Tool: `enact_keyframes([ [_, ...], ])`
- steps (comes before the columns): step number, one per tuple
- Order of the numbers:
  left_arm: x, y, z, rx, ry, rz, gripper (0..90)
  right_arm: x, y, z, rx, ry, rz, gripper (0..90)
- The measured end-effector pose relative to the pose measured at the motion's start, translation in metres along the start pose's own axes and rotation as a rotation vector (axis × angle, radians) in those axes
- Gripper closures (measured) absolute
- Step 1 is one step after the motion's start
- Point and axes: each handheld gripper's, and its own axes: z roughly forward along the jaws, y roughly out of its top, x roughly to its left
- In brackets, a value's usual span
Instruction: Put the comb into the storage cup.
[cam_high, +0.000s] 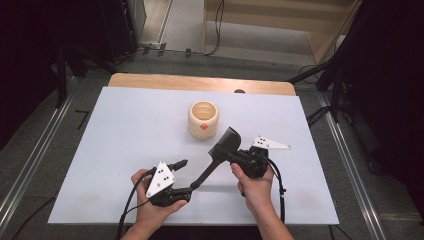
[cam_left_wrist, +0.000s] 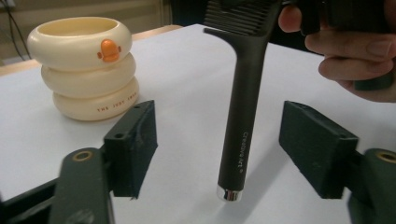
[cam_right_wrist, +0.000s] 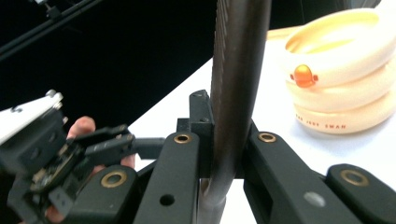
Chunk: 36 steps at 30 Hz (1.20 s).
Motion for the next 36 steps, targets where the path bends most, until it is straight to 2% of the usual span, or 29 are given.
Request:
enact_keyframes([
  [3, 0.010, -0.001, -0.007, -0.019, 0.002, -0.036, 20.3, 0.003, 0.001, -0.001, -0.005, -0.001, -0.041, 84.0],
  [4, 0.012, -0.001, -0.009, -0.023, 0.016, -0.040, 15.1, 0.004, 0.002, -0.001, -0.007, -0.005, -0.055, 84.0],
  [5, 0.015, -0.002, -0.011, -0.026, 0.012, -0.045, 9.3, 0.006, 0.003, -0.001, -0.007, -0.010, -0.065, 84.0],
  [6, 0.018, -0.002, -0.014, -0.029, 0.003, -0.053, 8.8, 0.006, 0.003, -0.002, -0.006, -0.014, -0.074, 84.0],
  [8, 0.022, -0.003, -0.017, -0.043, 0.009, -0.064, 0.0, 0.007, 0.004, -0.002, -0.012, -0.012, -0.083, 84.0],
  [9, 0.024, -0.004, -0.019, -0.044, 0.003, -0.062, 0.0, 0.008, 0.005, -0.002, -0.013, -0.016, -0.098, 84.0],
  [13, 0.031, -0.007, -0.024, -0.045, 0.024, -0.069, 0.0, 0.008, 0.006, -0.001, -0.020, -0.022, -0.118, 84.0],
  [16, 0.038, -0.011, -0.030, -0.041, 0.039, -0.077, 0.0, 0.008, 0.007, -0.001, -0.020, -0.025, -0.122, 84.0],
  [24, 0.048, -0.014, -0.042, -0.043, 0.070, -0.065, 0.0, 0.008, 0.010, -0.001, -0.027, -0.025, -0.135, 84.0],
  [29, 0.056, -0.018, -0.051, -0.046, 0.100, -0.074, 0.0, 0.007, 0.013, -0.001, -0.025, -0.032, -0.148, 84.0],
  [36, 0.064, -0.023, -0.062, -0.046, 0.116, -0.065, 0.0, 0.007, 0.018, -0.001, -0.033, -0.030, -0.158, 84.0],
])
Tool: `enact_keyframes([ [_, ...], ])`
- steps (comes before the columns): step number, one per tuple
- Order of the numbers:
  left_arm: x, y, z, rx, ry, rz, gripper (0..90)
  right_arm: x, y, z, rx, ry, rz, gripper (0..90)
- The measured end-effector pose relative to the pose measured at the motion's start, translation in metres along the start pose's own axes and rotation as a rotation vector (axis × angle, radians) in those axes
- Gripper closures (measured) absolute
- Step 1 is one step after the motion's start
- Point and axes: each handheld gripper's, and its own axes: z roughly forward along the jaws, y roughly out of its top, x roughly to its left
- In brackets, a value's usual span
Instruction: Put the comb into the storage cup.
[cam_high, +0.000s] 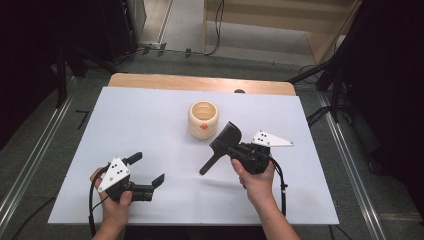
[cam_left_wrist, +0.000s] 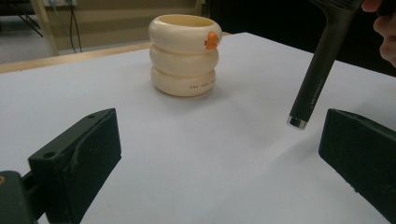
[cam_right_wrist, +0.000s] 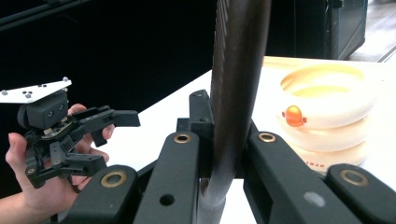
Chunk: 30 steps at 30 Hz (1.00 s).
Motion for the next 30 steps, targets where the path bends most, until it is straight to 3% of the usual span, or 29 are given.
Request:
enact_keyframes([
  [30, 0.037, -0.013, -0.040, -0.002, 0.082, -0.006, 0.0, -0.008, 0.025, -0.001, -0.033, -0.019, -0.030, 84.0],
])
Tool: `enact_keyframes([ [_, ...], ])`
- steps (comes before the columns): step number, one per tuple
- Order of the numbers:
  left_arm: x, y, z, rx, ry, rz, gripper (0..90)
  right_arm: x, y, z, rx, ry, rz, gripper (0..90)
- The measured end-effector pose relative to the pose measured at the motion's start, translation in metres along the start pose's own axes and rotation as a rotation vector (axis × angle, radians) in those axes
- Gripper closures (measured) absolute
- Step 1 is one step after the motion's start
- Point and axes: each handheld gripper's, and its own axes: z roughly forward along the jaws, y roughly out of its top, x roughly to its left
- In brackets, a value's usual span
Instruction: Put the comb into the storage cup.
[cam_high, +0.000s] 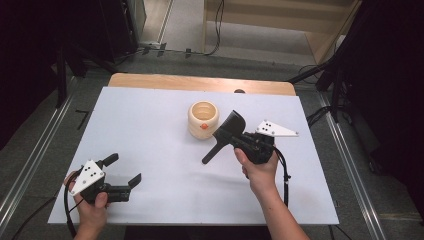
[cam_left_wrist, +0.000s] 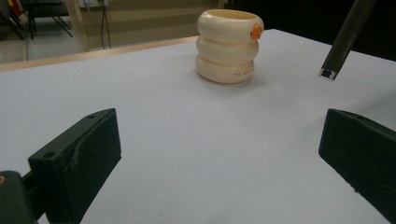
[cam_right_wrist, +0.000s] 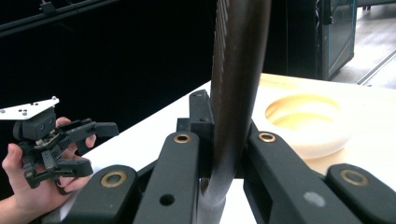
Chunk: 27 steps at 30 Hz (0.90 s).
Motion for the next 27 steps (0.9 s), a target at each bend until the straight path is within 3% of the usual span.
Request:
enact_keyframes([
  [27, 0.027, -0.012, -0.031, 0.000, 0.077, -0.047, 0.0, -0.009, 0.025, 0.005, -0.020, -0.017, -0.035, 84.0],
])
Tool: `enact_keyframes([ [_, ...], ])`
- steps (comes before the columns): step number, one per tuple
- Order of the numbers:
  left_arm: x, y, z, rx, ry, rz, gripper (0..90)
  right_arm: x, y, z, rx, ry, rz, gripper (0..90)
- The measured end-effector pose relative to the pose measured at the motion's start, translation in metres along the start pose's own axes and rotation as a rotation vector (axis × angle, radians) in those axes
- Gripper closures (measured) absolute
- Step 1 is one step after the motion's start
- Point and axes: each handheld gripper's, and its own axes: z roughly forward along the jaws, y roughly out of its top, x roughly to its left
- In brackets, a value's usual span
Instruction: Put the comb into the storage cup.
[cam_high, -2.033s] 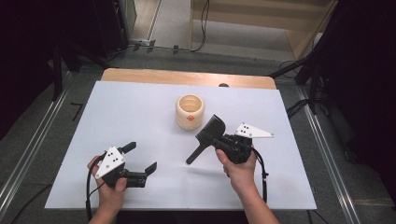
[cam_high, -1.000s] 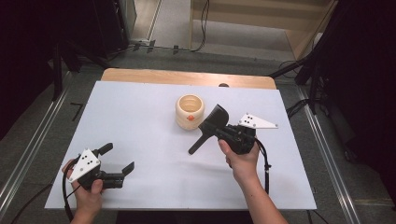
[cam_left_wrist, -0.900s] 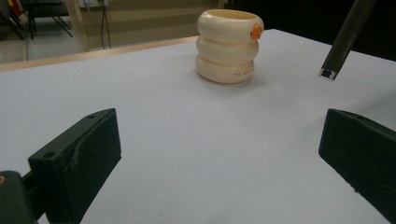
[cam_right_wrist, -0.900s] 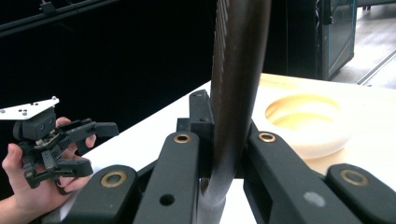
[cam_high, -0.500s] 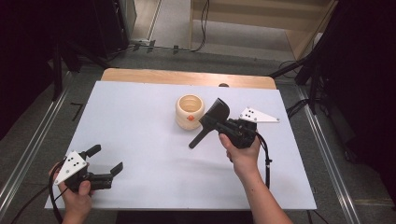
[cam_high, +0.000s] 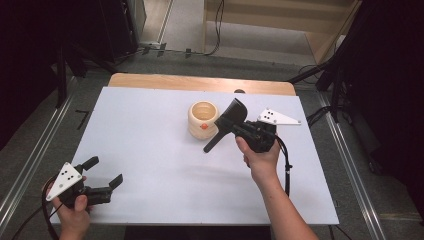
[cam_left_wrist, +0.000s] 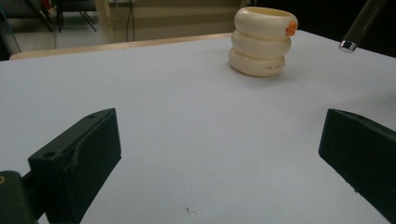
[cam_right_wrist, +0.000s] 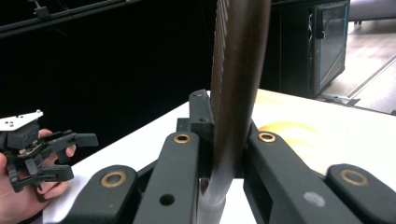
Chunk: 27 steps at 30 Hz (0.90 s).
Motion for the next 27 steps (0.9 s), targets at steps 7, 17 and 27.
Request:
enact_keyframes([
  [7, 0.005, -0.002, -0.005, 0.004, 0.011, -0.003, 0.0, -0.003, 0.007, 0.001, -0.011, -0.007, -0.004, 84.0],
  [17, 0.008, -0.007, -0.003, -0.004, -0.003, -0.040, 0.0, -0.006, 0.017, 0.004, -0.018, -0.015, -0.020, 84.0],
  [27, 0.007, -0.009, -0.003, -0.019, 0.002, -0.050, 0.0, -0.009, 0.027, 0.010, -0.033, -0.022, -0.020, 84.0],
])
